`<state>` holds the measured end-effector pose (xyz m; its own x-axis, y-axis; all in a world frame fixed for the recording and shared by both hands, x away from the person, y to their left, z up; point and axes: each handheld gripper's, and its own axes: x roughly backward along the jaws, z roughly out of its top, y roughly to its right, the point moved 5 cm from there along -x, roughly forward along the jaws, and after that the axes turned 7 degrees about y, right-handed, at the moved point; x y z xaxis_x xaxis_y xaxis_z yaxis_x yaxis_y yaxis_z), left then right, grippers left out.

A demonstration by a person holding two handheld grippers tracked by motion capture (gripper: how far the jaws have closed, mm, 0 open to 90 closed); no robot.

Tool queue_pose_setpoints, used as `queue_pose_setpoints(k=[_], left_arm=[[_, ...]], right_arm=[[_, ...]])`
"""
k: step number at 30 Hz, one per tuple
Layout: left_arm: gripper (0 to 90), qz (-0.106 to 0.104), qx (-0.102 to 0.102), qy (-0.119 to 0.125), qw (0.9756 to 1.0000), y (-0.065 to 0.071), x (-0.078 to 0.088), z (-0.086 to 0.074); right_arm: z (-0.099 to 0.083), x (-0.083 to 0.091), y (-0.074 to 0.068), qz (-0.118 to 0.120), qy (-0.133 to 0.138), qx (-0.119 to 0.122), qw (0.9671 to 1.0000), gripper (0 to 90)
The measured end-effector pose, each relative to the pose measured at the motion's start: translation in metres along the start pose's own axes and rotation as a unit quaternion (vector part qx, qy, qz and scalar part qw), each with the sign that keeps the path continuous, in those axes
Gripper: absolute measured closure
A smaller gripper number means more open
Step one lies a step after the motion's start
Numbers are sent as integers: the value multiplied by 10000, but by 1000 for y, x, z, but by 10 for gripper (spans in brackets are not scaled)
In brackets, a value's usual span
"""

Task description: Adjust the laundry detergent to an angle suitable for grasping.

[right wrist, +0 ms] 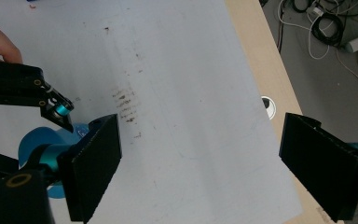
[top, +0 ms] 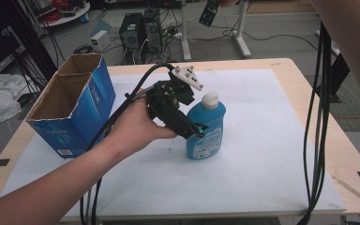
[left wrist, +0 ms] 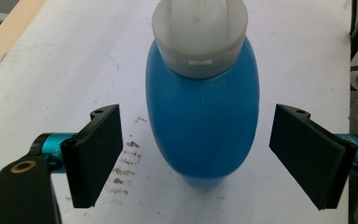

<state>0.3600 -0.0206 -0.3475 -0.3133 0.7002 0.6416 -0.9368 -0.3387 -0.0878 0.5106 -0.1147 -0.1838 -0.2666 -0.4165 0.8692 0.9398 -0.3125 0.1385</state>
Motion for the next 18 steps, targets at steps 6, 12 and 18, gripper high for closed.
queue_pose_setpoints(k=[6, 12, 18], left_arm=[[173, -38, -48, -152, 9999, 3, -12, 0], [173, 15, -3, -202, 9998, 4, -22, 0], [174, 74, -6, -245, 9997, 4, -29, 0]], right_arm=[[-1, 0, 0, 1, -4, -4, 10000, 125], [-1, 0, 0, 0, -5, -13, 10000, 125], [-2, 0, 0, 1, 3, -10, 10000, 125]])
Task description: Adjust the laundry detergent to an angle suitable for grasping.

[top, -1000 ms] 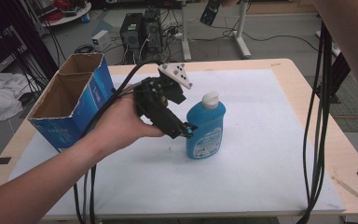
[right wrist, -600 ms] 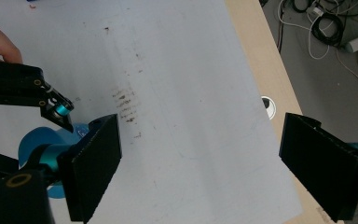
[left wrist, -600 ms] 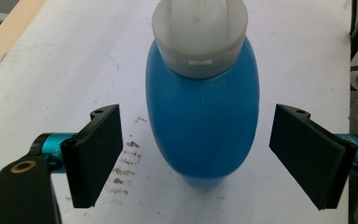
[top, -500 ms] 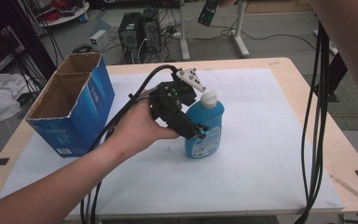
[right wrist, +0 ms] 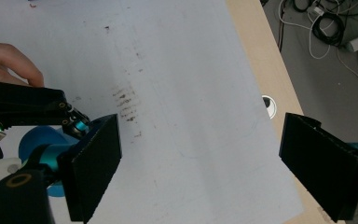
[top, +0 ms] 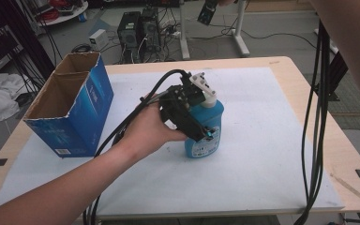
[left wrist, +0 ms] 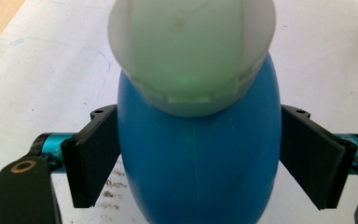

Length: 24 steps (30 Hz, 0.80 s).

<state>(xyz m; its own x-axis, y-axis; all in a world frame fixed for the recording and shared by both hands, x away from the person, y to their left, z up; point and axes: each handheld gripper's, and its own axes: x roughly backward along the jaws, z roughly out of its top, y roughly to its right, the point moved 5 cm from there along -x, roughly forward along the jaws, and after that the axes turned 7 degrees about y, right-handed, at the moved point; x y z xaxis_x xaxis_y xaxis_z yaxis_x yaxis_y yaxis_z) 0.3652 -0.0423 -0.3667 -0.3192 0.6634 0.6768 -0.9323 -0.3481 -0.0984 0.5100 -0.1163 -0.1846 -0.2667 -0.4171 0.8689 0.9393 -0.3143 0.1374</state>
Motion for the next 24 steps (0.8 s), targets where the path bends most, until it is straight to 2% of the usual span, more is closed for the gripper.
queue_pose_setpoints(k=[3, 13, 24], left_arm=[[177, 25, 44, 87, 9999, 1, -2, 1], [178, -20, 118, -34, 9999, 1, -7, 0], [203, -38, 179, -37, 9998, 0, -9, -2]], right_arm=[[-1, 0, 0, 5, -3, -9, 10000, 125], [-3, -1, 1, 11, -11, -23, 10000, 125], [-2, -2, 1, 16, -3, -31, 10000, 125]])
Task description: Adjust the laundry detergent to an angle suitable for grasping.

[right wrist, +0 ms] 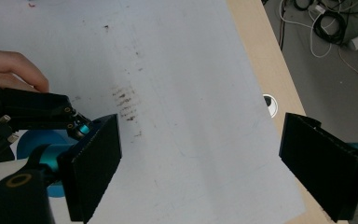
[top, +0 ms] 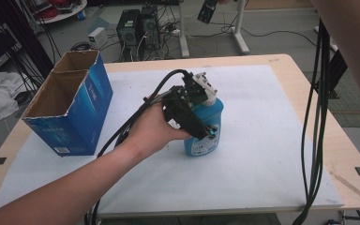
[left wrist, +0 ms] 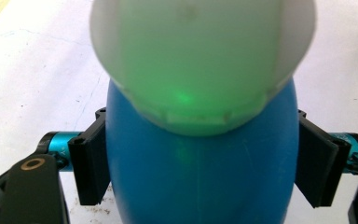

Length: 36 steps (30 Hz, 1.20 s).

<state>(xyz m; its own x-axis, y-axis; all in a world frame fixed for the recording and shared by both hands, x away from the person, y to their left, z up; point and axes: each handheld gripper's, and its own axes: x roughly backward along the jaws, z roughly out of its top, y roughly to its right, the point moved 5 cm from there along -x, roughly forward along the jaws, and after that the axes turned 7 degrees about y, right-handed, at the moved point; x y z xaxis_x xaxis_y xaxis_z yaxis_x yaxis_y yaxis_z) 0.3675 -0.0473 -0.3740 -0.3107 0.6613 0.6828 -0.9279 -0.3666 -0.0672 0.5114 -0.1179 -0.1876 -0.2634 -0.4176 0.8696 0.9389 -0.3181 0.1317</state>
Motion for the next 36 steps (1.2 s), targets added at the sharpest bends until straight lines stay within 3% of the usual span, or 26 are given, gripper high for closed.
queue_pose_setpoints(k=[26, 36], left_arm=[[340, -131, 49, -204, 9997, -1, -3, -5], [414, -182, 207, -170, 9995, -3, -2, -6]], right_arm=[[1, -2, -1, 16, -36, 5, 10000, 125], [-1, -4, -1, 26, -70, -12, 10000, 125]])
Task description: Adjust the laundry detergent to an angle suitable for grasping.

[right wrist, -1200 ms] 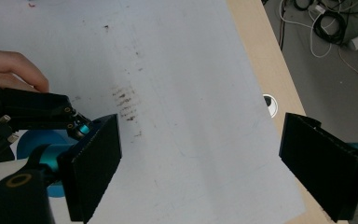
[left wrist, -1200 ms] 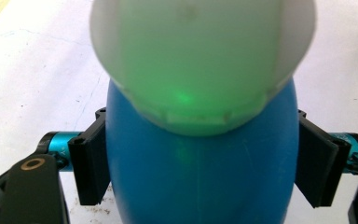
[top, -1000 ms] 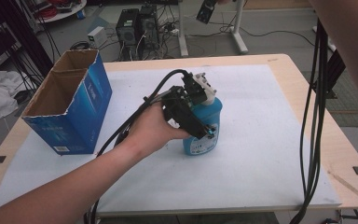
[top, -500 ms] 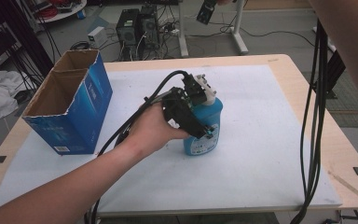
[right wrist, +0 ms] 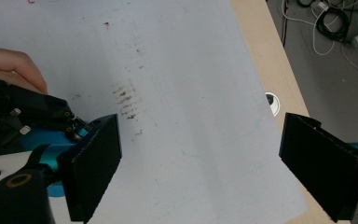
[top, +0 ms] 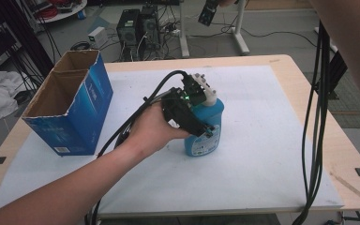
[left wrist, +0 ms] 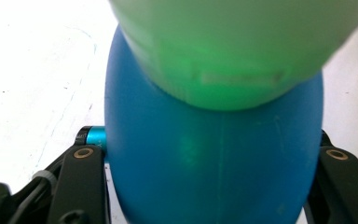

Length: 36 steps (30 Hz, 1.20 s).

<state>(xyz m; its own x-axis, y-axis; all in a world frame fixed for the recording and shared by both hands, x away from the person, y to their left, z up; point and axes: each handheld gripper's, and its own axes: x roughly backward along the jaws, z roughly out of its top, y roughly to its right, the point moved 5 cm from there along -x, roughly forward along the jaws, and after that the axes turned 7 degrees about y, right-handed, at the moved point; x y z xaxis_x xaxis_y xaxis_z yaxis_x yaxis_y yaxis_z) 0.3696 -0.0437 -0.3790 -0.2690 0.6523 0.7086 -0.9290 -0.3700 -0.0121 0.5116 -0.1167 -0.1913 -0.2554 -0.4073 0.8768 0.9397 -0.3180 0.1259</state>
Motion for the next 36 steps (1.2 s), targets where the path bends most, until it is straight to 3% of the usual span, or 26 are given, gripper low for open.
queue_pose_setpoints(k=[16, 24, 28, 36], left_arm=[[426, -50, 59, 23, 10000, 0, 0, 0], [433, -74, 31, 6, 10000, 0, 0, 0], [436, -110, -78, -10, 9999, 1, 1, 0], [441, -308, -181, 234, 9991, -6, 17, 5]], right_arm=[[0, -1, 0, 3, 2, 2, 10000, 125], [0, 0, 0, 3, 0, 2, 10000, 125], [0, 0, 0, 0, -3, 3, 10000, 125], [0, 0, 0, -15, 14, 1, 10000, 125]])
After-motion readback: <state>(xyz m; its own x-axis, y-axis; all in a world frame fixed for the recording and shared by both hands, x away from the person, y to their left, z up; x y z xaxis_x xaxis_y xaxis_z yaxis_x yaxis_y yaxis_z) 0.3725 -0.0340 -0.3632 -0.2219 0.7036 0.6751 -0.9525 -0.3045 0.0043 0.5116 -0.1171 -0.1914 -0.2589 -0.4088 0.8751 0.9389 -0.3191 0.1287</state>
